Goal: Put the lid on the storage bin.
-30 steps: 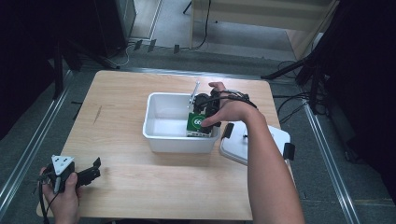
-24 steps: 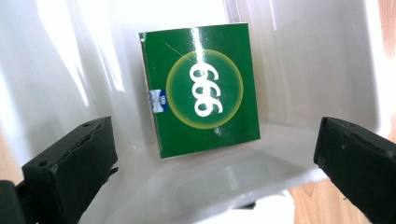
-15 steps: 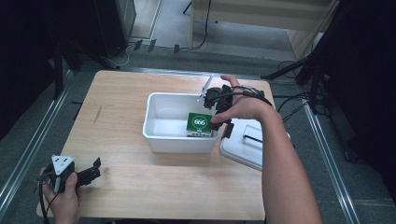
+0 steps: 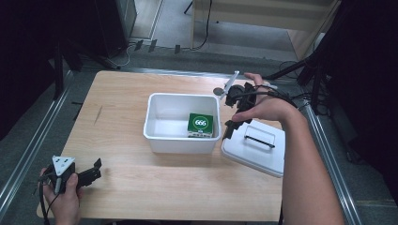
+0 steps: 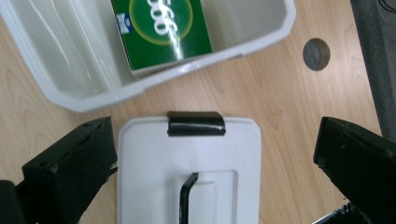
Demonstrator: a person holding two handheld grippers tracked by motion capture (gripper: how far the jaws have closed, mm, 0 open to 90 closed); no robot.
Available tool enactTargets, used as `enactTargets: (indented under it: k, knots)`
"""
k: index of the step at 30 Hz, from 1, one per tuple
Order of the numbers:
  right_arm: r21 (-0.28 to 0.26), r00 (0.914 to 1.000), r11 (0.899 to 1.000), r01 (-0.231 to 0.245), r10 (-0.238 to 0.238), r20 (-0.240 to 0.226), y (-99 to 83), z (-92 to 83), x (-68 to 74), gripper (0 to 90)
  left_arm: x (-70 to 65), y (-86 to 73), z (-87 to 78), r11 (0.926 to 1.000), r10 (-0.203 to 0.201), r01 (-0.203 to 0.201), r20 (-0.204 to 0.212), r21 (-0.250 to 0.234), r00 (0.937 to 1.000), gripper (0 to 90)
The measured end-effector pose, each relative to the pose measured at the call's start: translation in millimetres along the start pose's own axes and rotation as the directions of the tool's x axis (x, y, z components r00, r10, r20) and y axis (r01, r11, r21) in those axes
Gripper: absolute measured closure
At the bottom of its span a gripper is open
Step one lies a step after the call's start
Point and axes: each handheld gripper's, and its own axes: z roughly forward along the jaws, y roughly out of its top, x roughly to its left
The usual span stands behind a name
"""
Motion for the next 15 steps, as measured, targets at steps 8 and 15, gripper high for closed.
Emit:
enactTargets:
  k: [8, 15]
  knots:
    - [0.016, 0.9993, 0.999, -0.035, 0.035, -0.013, -23.8, 1.2, -1.3, 1.6, -0.2, 0.1, 0.0, 1.0000, 0.005, -0.005, -0.002, 0.001, 1.0000, 0.0]
    - [0.040, 0.9977, 0.997, -0.063, 0.064, -0.022, -44.6, 12.2, -2.0, 5.0, -0.6, 0.0, -0.1, 1.0000, 0.007, -0.007, -0.004, 0.002, 1.0000, 0.0]
